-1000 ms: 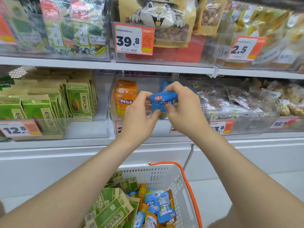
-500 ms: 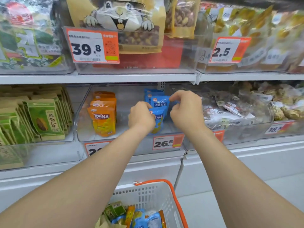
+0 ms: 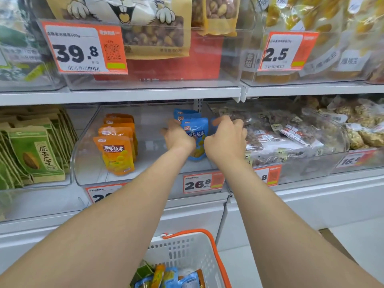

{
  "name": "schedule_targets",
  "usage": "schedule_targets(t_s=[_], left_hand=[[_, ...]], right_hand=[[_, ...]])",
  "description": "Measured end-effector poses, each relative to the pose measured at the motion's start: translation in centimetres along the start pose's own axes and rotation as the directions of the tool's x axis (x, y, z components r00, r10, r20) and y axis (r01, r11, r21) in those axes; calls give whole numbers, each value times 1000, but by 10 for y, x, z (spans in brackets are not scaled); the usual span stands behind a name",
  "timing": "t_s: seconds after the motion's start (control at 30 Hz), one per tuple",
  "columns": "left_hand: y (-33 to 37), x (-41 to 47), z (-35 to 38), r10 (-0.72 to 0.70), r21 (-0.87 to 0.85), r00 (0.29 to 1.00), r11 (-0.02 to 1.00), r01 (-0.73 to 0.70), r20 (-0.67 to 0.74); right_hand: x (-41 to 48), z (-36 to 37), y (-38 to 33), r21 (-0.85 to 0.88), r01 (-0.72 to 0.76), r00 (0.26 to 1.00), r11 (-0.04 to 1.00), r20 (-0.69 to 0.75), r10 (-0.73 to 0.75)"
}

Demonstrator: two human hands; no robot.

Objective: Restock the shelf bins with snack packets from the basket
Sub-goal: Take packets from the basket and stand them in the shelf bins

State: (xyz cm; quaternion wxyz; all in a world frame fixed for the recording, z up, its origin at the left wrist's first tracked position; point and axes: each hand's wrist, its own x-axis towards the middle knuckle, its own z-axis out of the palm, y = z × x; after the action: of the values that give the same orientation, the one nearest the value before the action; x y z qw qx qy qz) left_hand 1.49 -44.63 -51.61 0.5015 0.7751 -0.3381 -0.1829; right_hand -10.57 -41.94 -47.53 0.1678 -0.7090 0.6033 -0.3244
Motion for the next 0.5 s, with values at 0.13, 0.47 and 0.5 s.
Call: schedule_targets(t_s=[0.13, 0.47, 0.5], left_hand=[[2, -5, -4, -37, -22, 999, 999, 38, 13], [2, -36, -45, 215, 242, 976, 945, -219, 44], [1, -44, -54, 281, 282, 959, 918, -279, 33]], right_hand=[[0, 0, 4, 3, 17, 1000, 1000, -1, -17], [-19, -2, -17, -361, 176, 971, 916, -88, -221], [-23, -3, -23, -364, 231, 963, 902, -46, -265]])
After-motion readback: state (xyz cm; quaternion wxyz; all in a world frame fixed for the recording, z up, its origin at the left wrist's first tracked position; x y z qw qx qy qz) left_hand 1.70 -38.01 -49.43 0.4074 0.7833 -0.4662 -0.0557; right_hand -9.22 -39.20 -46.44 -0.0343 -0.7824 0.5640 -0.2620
